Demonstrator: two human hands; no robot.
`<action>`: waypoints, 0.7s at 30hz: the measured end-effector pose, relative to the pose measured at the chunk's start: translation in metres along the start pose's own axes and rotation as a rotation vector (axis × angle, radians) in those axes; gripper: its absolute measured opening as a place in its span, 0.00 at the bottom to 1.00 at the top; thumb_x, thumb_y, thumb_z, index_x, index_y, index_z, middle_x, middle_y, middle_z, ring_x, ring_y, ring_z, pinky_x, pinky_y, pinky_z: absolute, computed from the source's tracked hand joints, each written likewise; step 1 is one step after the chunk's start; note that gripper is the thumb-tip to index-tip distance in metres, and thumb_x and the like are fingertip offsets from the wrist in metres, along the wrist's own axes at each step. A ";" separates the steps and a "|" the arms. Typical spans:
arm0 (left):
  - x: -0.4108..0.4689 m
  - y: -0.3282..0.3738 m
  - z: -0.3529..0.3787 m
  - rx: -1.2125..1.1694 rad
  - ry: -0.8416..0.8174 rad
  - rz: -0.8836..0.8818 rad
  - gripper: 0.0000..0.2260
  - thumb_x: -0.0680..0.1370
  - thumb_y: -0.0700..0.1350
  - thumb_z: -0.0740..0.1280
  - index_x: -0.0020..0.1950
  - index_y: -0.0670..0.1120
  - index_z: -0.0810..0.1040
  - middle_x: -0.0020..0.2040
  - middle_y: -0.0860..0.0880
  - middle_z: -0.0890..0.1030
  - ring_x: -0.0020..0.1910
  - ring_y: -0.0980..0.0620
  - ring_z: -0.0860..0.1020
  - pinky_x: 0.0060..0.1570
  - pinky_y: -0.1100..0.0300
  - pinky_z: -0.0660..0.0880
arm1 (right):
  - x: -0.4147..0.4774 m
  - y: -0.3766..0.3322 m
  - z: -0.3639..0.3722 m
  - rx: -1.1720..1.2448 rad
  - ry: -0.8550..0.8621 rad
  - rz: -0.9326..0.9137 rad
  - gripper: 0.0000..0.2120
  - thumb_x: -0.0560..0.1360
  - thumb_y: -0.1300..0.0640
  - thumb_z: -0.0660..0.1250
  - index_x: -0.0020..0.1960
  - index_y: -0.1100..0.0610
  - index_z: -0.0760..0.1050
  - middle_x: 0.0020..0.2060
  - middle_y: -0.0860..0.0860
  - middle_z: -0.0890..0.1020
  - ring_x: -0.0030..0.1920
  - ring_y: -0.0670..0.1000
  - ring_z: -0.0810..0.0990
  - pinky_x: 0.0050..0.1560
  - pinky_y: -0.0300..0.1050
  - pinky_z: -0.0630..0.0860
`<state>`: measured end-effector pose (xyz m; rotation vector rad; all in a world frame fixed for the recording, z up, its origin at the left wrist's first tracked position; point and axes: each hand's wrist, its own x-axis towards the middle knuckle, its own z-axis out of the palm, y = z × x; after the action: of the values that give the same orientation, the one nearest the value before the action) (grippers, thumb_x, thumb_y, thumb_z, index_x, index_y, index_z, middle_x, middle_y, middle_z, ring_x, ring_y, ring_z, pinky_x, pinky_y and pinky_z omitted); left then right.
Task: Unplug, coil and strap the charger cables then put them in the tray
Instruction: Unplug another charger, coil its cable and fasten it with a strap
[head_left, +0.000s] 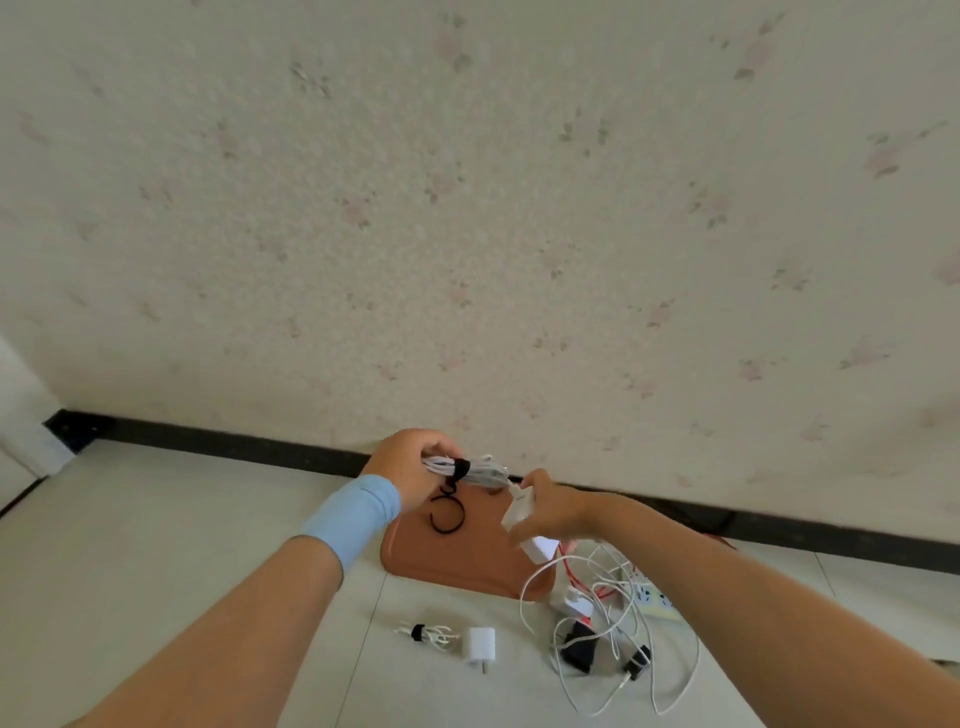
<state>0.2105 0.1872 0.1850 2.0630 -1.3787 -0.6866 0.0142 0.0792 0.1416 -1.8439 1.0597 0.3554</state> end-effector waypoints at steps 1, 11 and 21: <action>-0.001 -0.008 0.005 0.093 -0.041 0.001 0.12 0.75 0.35 0.66 0.45 0.53 0.82 0.46 0.52 0.83 0.46 0.51 0.80 0.46 0.62 0.74 | 0.005 0.008 0.006 -0.112 -0.004 0.024 0.43 0.68 0.48 0.78 0.72 0.52 0.54 0.56 0.53 0.73 0.51 0.55 0.80 0.50 0.53 0.82; 0.009 -0.091 0.095 0.739 -0.626 -0.165 0.15 0.77 0.46 0.62 0.64 0.51 0.70 0.55 0.46 0.75 0.48 0.46 0.73 0.47 0.57 0.70 | 0.048 0.074 0.110 -0.263 -0.036 0.005 0.37 0.70 0.43 0.75 0.74 0.52 0.66 0.66 0.52 0.75 0.64 0.54 0.75 0.60 0.46 0.75; 0.018 -0.169 0.148 0.838 -0.703 -0.190 0.11 0.82 0.47 0.59 0.61 0.49 0.77 0.61 0.47 0.75 0.68 0.44 0.68 0.61 0.53 0.68 | 0.101 0.106 0.164 -0.181 -0.145 -0.025 0.32 0.73 0.44 0.71 0.73 0.51 0.65 0.67 0.51 0.75 0.63 0.55 0.75 0.61 0.48 0.75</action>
<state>0.2249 0.1984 -0.0396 2.7650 -2.1431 -1.1236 0.0205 0.1456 -0.0678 -1.9565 0.9292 0.5777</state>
